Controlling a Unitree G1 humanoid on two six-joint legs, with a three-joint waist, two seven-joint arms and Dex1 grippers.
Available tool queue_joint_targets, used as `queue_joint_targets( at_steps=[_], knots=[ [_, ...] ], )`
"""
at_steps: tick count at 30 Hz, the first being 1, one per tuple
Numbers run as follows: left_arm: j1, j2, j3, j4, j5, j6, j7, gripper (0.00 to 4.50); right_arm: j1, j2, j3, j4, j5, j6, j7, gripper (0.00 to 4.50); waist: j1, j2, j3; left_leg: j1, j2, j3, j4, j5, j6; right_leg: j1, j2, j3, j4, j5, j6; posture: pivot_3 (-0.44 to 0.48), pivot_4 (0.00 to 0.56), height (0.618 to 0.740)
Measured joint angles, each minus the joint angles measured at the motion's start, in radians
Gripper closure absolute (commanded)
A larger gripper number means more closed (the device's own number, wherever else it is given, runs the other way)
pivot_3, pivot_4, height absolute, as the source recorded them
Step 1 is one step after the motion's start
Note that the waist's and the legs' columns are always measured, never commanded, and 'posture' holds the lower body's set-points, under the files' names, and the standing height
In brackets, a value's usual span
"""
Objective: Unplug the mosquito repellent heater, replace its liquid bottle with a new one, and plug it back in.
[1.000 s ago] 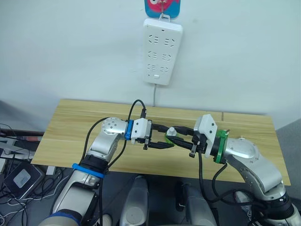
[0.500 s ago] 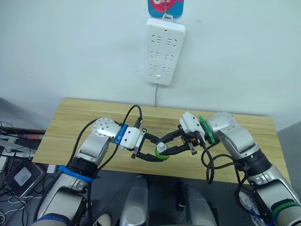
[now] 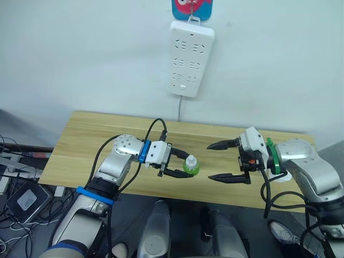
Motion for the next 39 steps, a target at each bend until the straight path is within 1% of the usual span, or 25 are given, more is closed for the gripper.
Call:
queue_joint_targets(
  at_steps=[3, 6, 9, 11, 14, 17, 20, 24, 27, 29, 32, 35, 37, 39],
  knots=[
    [-0.011, -0.016, 0.005, 0.012, 0.006, 0.003, 0.045, 2.3, 0.029, 0.069, -0.004, -0.091, -0.008, 0.057, -0.151, 0.02, 0.0, 0.0, -0.001, 0.0, 0.0, 0.0, 0.0, 0.0, 0.0, 0.0, 0.0, 0.0, 0.0, 0.0, 0.0, 0.305, 0.254, 0.74],
    [-0.011, -0.016, 0.007, 0.022, 0.008, 0.007, 0.066, 2.3, 0.06, 0.14, 0.024, -0.152, -0.045, 0.086, -0.29, 0.02, 0.001, 0.0, -0.001, 0.0, 0.0, 0.0, 0.0, 0.0, 0.0, 0.0, 0.0, 0.0, 0.0, 0.0, 0.0, 0.297, 0.252, 0.74],
    [-0.01, -0.015, 0.007, 0.024, 0.008, 0.015, 0.067, 2.3, 0.054, 0.232, 0.079, -0.151, -0.108, 0.092, -0.421, 0.02, -0.001, 0.0, -0.001, 0.0, 0.0, 0.0, 0.0, 0.001, -0.001, 0.0, 0.0, 0.0, 0.0, 0.0, 0.0, 0.295, 0.25, 0.74],
    [-0.01, -0.017, 0.007, 0.025, 0.008, 0.015, 0.066, 2.3, 0.024, 0.284, 0.12, -0.138, -0.145, 0.091, -0.479, 0.02, -0.003, 0.0, -0.001, 0.0, 0.0, 0.0, 0.0, 0.002, -0.003, 0.0, 0.0, 0.0, 0.0, 0.0, 0.0, 0.294, 0.247, 0.74],
    [-0.012, -0.021, 0.006, 0.026, 0.01, 0.013, 0.065, 2.3, -0.014, 0.317, 0.144, -0.101, -0.182, 0.085, -0.53, 0.02, -0.006, -0.002, -0.002, 0.0, 0.0, 0.0, 0.0, 0.002, -0.003, 0.0, 0.0, 0.0, 0.0, 0.0, 0.0, 0.294, 0.247, 0.74],
    [-0.014, -0.023, 0.006, 0.031, 0.012, 0.013, 0.064, 2.3, -0.015, 0.311, 0.143, -0.083, -0.2, 0.084, -0.547, 0.02, -0.004, -0.002, -0.002, -0.001, 0.0, 0.0, 0.0, 0.002, -0.003, 0.0, 0.0, 0.0, -0.001, 0.001, -0.001, 0.29, 0.246, 0.74],
    [-0.022, -0.029, 0.005, 0.041, 0.019, 0.013, 0.065, 2.3, 0.01, 0.257, 0.125, -0.097, -0.191, 0.083, -0.521, 0.02, -0.003, -0.002, -0.003, -0.001, 0.0, 0.0, 0.0, 0.002, -0.003, 0.0, 0.0, 0.0, -0.001, 0.001, -0.001, 0.29, 0.247, 0.74],
    [-0.023, -0.029, 0.005, 0.045, 0.023, 0.013, 0.065, 2.3, 0.073, 0.163, 0.06, -0.148, -0.141, 0.088, -0.46, 0.02, -0.004, -0.002, -0.003, -0.001, 0.0, 0.0, 0.0, 0.002, -0.003, 0.0, 0.0, -0.001, 0.0, 0.001, -0.001, 0.29, 0.248, 0.74],
    [-0.023, -0.028, 0.005, 0.045, 0.023, 0.012, 0.063, 2.3, 0.106, 0.096, -0.02, -0.165, -0.093, 0.111, -0.427, 0.02, -0.005, -0.002, -0.003, 0.0, 0.0, 0.0, 0.0, 0.002, -0.003, 0.0, 0.0, 0.0, 0.0, 0.001, -0.001, 0.289, 0.249, 0.74],
    [-0.023, -0.027, 0.006, 0.045, 0.023, 0.012, 0.063, 2.3, 0.111, 0.071, -0.062, -0.18, -0.055, 0.128, -0.41, 0.02, -0.005, -0.002, -0.003, 0.0, 0.0, 0.0, 0.0, 0.002, -0.003, 0.0, 0.0, 0.0, 0.0, 0.001, -0.001, 0.286, 0.248, 0.74],
    [-0.023, -0.027, 0.006, 0.045, 0.023, 0.008, 0.063, 2.3, 0.112, 0.062, -0.08, -0.201, 0.017, 0.16, -0.383, 0.02, -0.01, -0.003, -0.003, 0.0, 0.0, 0.0, 0.0, 0.002, -0.003, 0.0, 0.0, 0.0, 0.0, 0.001, -0.001, 0.288, 0.248, 0.74],
    [-0.023, -0.027, 0.006, 0.045, 0.023, -0.002, 0.063, 2.3, 0.109, 0.094, -0.08, -0.219, 0.108, 0.211, -0.378, 0.57, -0.011, -0.003, -0.003, 0.0, 0.0, 0.0, 0.0, 0.002, -0.003, 0.0, 0.0, 0.0, 0.0, 0.001, -0.001, 0.293, 0.248, 0.74],
    [-0.023, -0.027, 0.006, 0.045, 0.023, -0.004, 0.062, 2.3, 0.091, 0.122, -0.067, -0.22, 0.118, 0.224, -0.399, 1.22, -0.013, -0.003, -0.003, 0.0, 0.0, 0.0, 0.001, 0.002, -0.003, 0.0, 0.0, 0.0, 0.0, 0.001, -0.001, 0.293, 0.248, 0.74],
    [-0.023, -0.027, 0.005, 0.045, 0.024, -0.007, 0.06, 2.3, 0.06, 0.157, -0.047, -0.22, 0.118, 0.24, -0.435, 1.22, -0.017, -0.003, -0.003, 0.0, 0.0, 0.0, 0.001, 0.002, -0.003, 0.0, 0.0, 0.0, 0.001, 0.002, -0.001, 0.296, 0.248, 0.74]
  ],
)
